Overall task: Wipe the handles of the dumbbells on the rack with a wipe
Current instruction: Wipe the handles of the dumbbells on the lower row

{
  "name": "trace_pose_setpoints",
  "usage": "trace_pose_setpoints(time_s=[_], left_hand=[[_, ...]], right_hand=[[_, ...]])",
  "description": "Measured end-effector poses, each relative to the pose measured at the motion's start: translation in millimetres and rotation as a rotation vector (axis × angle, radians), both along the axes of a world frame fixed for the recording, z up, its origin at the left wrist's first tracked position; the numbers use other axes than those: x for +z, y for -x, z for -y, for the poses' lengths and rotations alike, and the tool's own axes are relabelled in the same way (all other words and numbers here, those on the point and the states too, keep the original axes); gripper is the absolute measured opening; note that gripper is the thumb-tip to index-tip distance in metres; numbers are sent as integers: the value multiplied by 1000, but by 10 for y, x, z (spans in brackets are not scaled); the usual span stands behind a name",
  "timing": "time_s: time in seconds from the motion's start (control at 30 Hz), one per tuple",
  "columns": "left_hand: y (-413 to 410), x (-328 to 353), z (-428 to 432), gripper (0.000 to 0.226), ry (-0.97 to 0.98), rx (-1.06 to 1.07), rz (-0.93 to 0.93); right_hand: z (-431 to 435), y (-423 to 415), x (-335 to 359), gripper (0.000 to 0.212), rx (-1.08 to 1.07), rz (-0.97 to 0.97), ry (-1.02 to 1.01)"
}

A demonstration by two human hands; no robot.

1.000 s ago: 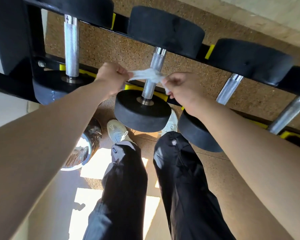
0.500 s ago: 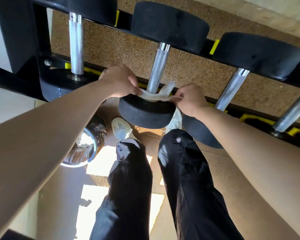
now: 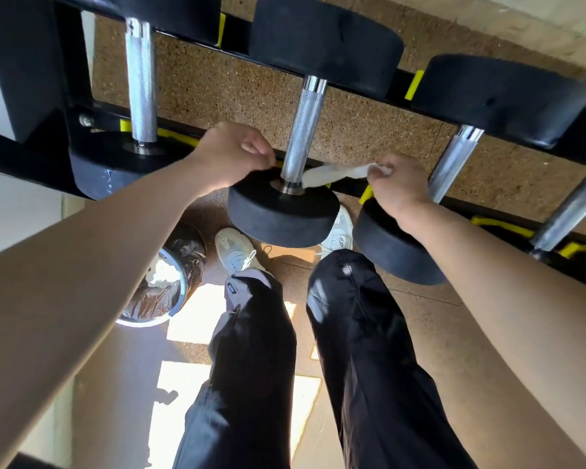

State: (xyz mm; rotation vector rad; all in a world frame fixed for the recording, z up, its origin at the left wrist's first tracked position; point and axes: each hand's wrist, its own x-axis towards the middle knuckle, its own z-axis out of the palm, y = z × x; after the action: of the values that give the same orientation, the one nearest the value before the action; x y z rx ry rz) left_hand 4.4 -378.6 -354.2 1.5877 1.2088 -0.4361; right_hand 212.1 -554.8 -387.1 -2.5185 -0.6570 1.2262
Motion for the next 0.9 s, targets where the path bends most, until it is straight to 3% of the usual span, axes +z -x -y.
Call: trace_pose_setpoints(time_s=[0.07, 0.17, 0.27, 0.33, 0.43, 0.57, 0.73, 0.83, 0.9], left_hand=[[33, -88, -38, 11, -27, 263, 45], [-62, -149, -71, 14, 53, 405, 92], [-227, -184, -86, 19, 184, 504, 156], [-314, -197, -85, 36, 235, 526, 197], [-384, -232, -70, 59, 264, 411, 196], [-350, -271, -72, 40, 240, 191, 62], [-176, -232, -219, 14, 178, 529, 67], [-151, -192, -298, 21, 263, 805, 161], [-258, -169, -291, 24, 305, 855, 199]], right_hand=[[-14, -67, 78, 16, -277, -132, -110], [-132, -40, 184, 31, -600, -379, -285], [-348, 92, 178, 19, -765, -555, -368], [-530, 189, 119, 1, -870, -694, -371], [-761, 302, 54, 19, -933, -832, -305], [-861, 375, 41, 34, -961, -941, -271], [-951, 372, 66, 27, -867, -872, -267], [-1010, 365, 116, 22, -914, -890, -270], [-997, 304, 172, 17, -1053, -913, -318]])
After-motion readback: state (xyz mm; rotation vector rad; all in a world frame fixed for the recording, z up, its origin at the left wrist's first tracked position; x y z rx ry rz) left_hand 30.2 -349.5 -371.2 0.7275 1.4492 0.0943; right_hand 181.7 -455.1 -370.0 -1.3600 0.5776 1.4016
